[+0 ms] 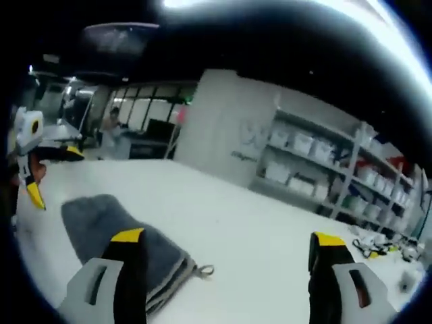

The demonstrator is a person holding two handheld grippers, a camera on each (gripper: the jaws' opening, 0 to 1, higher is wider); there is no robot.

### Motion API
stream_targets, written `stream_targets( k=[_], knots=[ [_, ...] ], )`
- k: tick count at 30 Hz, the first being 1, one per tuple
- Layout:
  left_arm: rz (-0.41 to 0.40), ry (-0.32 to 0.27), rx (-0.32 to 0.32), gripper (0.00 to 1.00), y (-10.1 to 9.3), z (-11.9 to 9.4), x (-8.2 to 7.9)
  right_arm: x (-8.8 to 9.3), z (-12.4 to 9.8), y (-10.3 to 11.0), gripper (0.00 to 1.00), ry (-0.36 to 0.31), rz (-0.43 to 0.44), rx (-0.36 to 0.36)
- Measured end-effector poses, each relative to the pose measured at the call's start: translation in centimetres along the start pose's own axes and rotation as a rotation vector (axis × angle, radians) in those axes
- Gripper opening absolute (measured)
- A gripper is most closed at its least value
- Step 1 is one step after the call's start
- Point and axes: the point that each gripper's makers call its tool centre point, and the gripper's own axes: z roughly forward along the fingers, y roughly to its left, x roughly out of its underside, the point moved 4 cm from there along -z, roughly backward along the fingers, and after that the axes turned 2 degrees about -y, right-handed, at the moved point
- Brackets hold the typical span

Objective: Open the folded towel by lifting each exposed corner and separating the folded layers until the towel lies flat within the target outline without major curled edges

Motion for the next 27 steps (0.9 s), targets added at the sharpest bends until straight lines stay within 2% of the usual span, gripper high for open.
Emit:
stream_targets(
  k=[5, 9, 13, 20, 27],
  knots=[
    [-0.054, -0.028, -0.009, 0.98, 1.4, -1.4, -0.4, -0.5, -1.7, 0.7, 1.00, -0.016, 0.036, -0.004],
    [-0.074, -0.027, -0.017, 0.94, 2.5, -2.3, -0.3, 0.3, -3.3, 2.2, 1.00, -0.031, 0.085, -0.012],
    [-0.115, -0.036, -0.016, 0.96, 3.4, -3.2, -0.1, 1.0, -4.3, 3.8, 1.00, -0.016, 0.086, -0.026],
    [-0.122, -0.031, -0.019, 0.99, 2.7, -5.2, 0.5, 2.2, -6.7, 5.0, 1.00, -0.028, 0.156, -0.005],
    [-0.142, -0.038, -0.029, 0.97, 3.7, -6.4, 0.3, 3.4, -8.4, 6.2, 1.00, -0.005, 0.170, 0.015]
  ],
)
